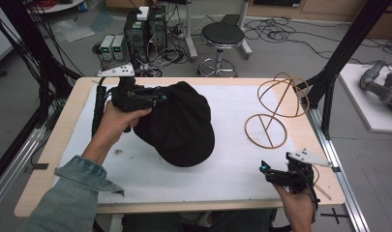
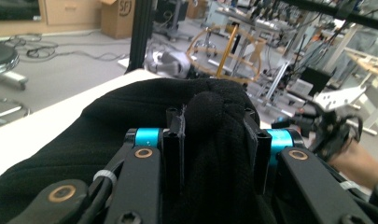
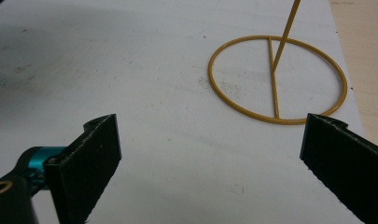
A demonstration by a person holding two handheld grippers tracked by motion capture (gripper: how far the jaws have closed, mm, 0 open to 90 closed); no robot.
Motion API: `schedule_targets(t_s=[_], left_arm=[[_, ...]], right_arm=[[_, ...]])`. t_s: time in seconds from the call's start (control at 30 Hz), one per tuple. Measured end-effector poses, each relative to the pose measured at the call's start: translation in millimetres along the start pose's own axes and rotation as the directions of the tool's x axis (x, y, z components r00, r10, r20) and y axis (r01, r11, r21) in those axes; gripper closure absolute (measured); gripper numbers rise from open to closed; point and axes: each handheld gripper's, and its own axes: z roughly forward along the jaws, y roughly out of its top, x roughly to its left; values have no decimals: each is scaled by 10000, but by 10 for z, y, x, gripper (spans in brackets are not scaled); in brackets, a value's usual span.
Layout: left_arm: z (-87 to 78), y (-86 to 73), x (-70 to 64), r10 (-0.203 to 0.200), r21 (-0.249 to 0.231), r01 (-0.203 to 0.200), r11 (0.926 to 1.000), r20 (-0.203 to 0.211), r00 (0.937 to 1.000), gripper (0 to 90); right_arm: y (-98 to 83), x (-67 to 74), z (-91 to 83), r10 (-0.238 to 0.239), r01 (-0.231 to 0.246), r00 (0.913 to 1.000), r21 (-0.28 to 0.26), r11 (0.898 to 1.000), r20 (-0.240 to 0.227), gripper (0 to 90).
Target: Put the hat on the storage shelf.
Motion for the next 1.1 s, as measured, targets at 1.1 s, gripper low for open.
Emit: schedule_targets(t_s=[1.1], left_arm=[[994,953,-100,-299,-1542,570,9864,1721,9846,672]], right_arm=[[-60,19,-5,-206,206,9997,15,9998,-162,48]])
